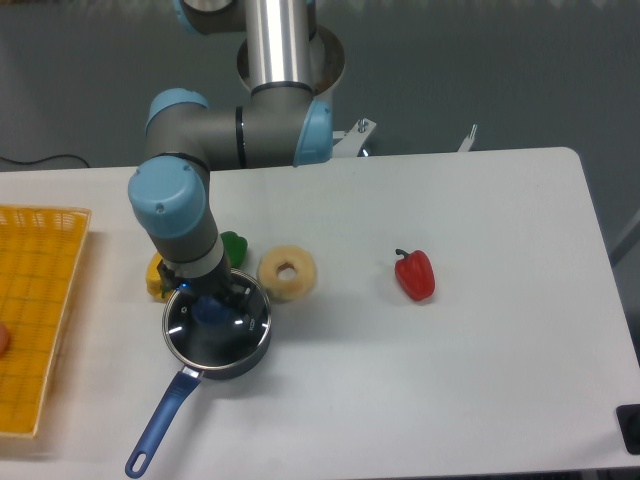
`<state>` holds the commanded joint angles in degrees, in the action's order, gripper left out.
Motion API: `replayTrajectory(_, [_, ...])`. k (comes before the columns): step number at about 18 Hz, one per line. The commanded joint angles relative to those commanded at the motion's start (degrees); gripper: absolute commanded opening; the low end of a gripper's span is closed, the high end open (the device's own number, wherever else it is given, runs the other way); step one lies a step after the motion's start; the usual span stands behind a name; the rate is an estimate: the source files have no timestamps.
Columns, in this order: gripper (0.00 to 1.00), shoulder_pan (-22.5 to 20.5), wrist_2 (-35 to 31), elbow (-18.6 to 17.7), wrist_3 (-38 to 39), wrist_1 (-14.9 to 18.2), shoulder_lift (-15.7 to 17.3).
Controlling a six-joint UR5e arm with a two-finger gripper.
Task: Open the lid
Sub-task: 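Close the gripper around the blue lid knob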
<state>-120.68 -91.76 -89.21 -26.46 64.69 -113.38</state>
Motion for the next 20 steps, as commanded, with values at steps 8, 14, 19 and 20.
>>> replayTrajectory(8, [1.0,0.35,0.61,-0.18,-0.26,0.26,0.0])
replayTrajectory(14, [1.0,0.44,0.53,-0.18,-1.4,1.05,-0.35])
replayTrajectory(19, [1.0,0.44,0.88,-0.35,-3.25,2.2,-0.35])
replayTrajectory(20, [1.0,0.44,1.23,-0.26,-3.25,2.11,-0.35])
